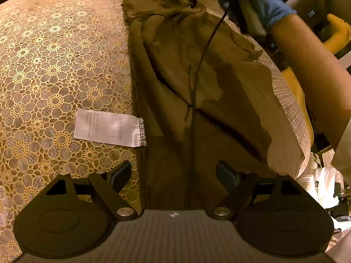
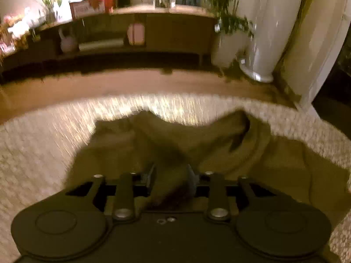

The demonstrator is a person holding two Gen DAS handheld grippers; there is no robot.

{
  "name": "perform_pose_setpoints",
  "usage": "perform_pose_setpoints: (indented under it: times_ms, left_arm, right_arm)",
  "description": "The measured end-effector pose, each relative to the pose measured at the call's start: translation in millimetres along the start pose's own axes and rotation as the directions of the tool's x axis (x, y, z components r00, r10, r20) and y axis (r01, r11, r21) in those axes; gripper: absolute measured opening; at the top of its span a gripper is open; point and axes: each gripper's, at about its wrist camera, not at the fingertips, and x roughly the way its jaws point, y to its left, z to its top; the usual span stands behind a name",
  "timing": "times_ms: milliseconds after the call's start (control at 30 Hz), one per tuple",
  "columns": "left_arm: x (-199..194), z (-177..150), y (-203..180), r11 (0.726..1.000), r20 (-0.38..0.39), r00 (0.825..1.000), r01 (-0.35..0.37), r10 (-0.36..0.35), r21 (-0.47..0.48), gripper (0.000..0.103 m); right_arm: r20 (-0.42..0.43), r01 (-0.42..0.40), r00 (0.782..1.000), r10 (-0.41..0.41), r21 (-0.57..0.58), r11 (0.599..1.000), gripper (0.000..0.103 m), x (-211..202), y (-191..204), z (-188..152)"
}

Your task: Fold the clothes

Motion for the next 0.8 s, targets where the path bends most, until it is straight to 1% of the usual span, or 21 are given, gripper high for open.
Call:
perform_pose_setpoints:
  times_ms: [67,167,233,300,367,467,533,600,667,733,800]
  left_arm:
    - [1.2,1.4,1.4,1.000,-0.002,1.000,-0.002,0.002,0.002,0.085]
    - [0.6,2.2,1.5,1.000,-0.001,1.000,-0.001,0.001,0.004,0.085]
    - [1.0,2.9,-2.1,1.000,-0.002,1.000,0.000,0.000,0.000,0.085]
    - [0.6,2.5,-2.0,1.000,-0.006,1.000,0.002,-0.002,-0.006,0.085]
    - [-0.6,1.6,-1.8,1.000,-0.008,1.000,0.003,-0.003,-0.011,0.085]
    - [-1.2,1.3,-1.9,1.000,-0.010,1.000,0.005,-0.005,-0.013,0.085]
    - [-1.8,0.5,-2.0,1.000,-0.008,1.000,0.007,-0.007,-0.012,0.085]
    - [-2.6,0.0,-1.9,1.000,-0.006,1.000,0.010,-0.010,-0.014,0.085]
    - [-3.5,-1.1,-1.4,1.000,-0.003,1.000,0.014,-0.014,-0.017,0.085]
    - [-2.9,-1.7,-0.8,1.000,-0.001,1.000,0.016,-0.016,-0.016,0.085]
    - [-3.3,-2.4,-1.2,1.000,0.000,1.000,0.017,-0.017,-0.015,0.085]
  right_arm:
    - [0.029,-0.036,0.999,0.036,-0.021,0.999,0.103,-10.8,12.8,6.2]
    - [0.008,-0.118,0.993,0.119,-0.079,0.990,0.103,-11.3,43.8,9.9]
    - [-0.020,-0.144,0.990,0.142,-0.108,0.984,0.103,-4.6,65.5,9.5]
    - [-0.062,-0.150,0.988,0.143,-0.127,0.981,0.103,8.4,81.8,8.9]
    - [-0.094,-0.128,0.989,0.115,-0.142,0.982,0.103,17.4,95.3,4.5]
    - [-0.134,-0.117,0.986,0.100,-0.129,0.985,0.103,32.5,103.0,2.4]
    - [-0.153,-0.127,0.982,0.107,-0.128,0.984,0.103,37.5,103.6,-0.4]
    - [-0.152,-0.111,0.984,0.088,-0.155,0.982,0.103,38.3,107.1,-3.1]
    - [-0.136,-0.113,0.987,0.091,-0.163,0.980,0.103,34.8,108.4,-1.7]
    - [-0.104,-0.135,0.987,0.119,-0.162,0.977,0.103,24.1,109.9,3.9]
    - [-0.079,-0.193,0.980,0.183,-0.162,0.968,0.103,9.5,113.6,11.1]
